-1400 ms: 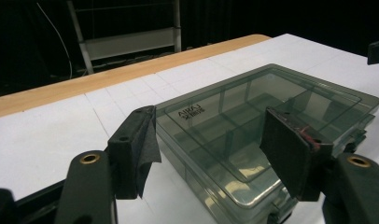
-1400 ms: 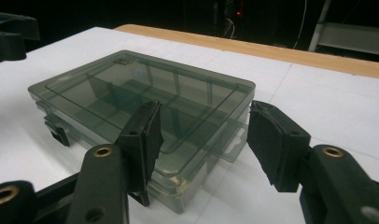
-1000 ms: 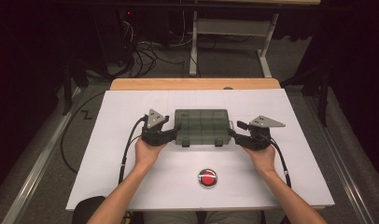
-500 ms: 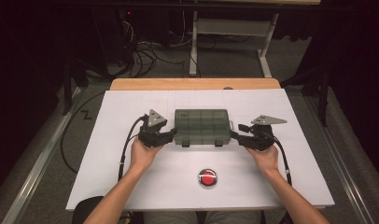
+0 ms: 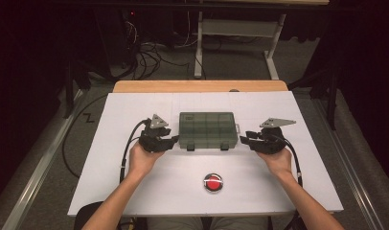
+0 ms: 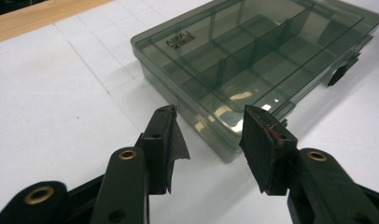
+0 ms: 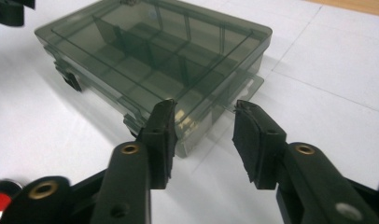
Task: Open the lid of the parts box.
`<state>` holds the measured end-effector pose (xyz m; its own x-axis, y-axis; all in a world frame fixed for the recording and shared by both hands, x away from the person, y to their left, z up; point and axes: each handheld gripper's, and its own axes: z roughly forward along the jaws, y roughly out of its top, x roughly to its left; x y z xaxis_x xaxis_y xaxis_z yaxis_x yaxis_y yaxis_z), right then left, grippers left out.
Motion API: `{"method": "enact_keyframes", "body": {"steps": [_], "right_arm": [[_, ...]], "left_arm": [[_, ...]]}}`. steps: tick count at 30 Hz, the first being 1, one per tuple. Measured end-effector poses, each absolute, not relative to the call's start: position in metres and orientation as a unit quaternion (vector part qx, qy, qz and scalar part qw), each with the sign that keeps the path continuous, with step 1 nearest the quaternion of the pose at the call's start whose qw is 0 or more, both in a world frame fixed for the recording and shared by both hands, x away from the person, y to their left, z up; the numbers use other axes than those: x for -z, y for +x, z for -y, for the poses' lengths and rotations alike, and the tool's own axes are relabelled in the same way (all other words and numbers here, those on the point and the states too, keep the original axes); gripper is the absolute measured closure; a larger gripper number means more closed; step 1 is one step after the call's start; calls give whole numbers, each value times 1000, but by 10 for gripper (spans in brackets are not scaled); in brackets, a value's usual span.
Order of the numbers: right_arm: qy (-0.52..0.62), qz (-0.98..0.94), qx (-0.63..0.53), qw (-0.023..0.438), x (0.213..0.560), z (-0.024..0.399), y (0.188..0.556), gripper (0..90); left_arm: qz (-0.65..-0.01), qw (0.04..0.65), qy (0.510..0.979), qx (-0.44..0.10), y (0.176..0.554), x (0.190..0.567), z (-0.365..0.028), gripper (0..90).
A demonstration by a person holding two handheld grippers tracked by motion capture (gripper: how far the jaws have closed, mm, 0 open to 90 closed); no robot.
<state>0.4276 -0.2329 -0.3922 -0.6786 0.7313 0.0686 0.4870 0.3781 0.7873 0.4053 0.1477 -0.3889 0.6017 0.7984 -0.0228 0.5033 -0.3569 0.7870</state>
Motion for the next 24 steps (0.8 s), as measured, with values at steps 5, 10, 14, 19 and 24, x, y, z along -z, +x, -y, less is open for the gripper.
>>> {"method": "enact_keyframes", "body": {"steps": [5,10,14,19,24], "right_arm": [[369,-827,-400,140,393,232,429,703],[371,-835,-383,131,394,231,431,760],[365,-846,-368,127,395,230,432,802],[354,-855,-356,130,395,225,430,850],[349,-865,-339,124,397,221,432,885]], "left_arm": [[-397,386,814,-175,405,386,-147,566],[-386,364,832,-164,405,384,-143,617],[-383,349,842,-152,406,384,-143,643],[-386,328,850,-143,406,387,-143,669],[-381,308,860,-143,406,389,-139,687]]}}
